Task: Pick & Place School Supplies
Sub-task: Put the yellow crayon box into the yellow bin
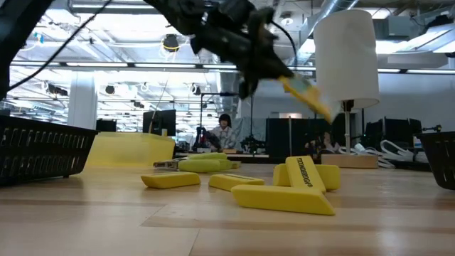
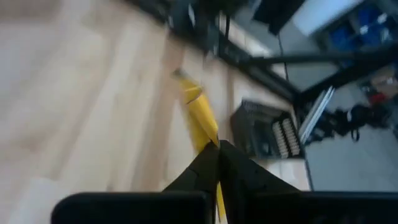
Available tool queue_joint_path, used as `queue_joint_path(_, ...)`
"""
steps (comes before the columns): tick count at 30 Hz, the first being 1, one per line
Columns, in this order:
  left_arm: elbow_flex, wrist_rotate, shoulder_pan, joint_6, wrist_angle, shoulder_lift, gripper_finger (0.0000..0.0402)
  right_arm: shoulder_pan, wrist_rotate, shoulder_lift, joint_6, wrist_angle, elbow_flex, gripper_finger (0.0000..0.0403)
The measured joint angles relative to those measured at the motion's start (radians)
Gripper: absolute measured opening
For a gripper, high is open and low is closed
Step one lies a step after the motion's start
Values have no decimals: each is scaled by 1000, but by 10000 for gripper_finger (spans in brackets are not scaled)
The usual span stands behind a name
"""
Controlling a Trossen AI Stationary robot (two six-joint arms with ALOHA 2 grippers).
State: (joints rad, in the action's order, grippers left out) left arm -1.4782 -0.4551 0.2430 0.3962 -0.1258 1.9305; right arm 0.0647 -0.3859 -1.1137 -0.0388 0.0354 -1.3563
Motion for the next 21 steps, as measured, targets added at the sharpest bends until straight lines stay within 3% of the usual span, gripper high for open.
queue_joint_path(5, 54, 2, 81, -3, -38, -157, 1, 0, 0, 4, 13, 5, -10, 159)
queue_joint_path(21, 281, 3, 339, -125, -428, -663, 0, -18, 0, -1, 43, 5, -45, 159)
